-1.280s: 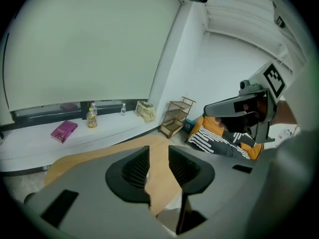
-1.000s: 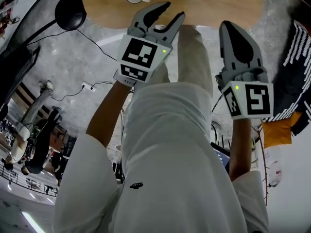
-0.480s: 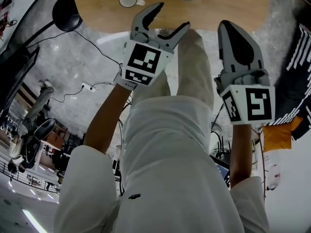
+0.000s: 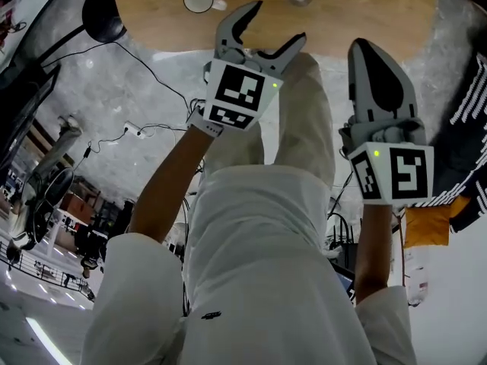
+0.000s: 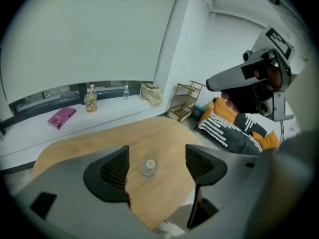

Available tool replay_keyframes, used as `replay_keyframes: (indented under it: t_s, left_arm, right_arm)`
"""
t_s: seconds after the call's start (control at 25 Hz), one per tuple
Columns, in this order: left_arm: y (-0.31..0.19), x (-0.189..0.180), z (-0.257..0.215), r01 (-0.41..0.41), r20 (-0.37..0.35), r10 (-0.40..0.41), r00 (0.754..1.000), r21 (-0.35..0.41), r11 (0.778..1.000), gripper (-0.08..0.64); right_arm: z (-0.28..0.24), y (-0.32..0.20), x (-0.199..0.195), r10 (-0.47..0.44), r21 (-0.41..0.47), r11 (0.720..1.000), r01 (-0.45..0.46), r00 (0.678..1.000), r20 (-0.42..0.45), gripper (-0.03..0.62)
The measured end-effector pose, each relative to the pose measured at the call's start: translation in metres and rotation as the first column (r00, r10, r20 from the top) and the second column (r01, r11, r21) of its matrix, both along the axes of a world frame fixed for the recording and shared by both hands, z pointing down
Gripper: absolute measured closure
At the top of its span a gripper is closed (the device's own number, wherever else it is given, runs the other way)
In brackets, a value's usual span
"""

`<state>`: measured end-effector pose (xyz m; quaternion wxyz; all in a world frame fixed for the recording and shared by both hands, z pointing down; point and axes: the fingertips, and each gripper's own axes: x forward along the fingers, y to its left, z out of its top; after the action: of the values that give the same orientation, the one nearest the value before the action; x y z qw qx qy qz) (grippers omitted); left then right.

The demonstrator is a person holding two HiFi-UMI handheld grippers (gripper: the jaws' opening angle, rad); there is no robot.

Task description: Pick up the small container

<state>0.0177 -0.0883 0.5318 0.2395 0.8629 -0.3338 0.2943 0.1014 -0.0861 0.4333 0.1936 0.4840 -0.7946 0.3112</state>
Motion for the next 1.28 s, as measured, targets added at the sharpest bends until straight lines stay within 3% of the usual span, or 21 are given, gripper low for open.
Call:
replay_keyframes:
  t_s: [0.88, 1.08, 1.28]
  left_arm:
    - [-0.013, 0.025, 0.094, 0.006, 0.115, 0.0, 0.993, -0.048, 0.999, 0.222]
    - [-0.015, 0.03, 0.119, -0.026, 0.159, 0.036, 0.987, -0.066, 0.997, 0.222]
    - [-0.015, 0.035, 0.139, -0.047, 0.195, 0.063, 0.979, -0.089, 0.995, 0.222]
  right_arm:
    - [0.053, -0.006, 0.032, 0.006, -0.059, 0.998, -0.005, 1.0, 0.019, 0.584]
    - [0.062, -0.007, 0.034, -0.03, -0.055, 0.998, 0.029, 1.0, -0.006, 0.583]
    - [0.07, -0.007, 0.041, -0.009, -0.077, 0.997, 0.009, 1.0, 0.008, 0.581]
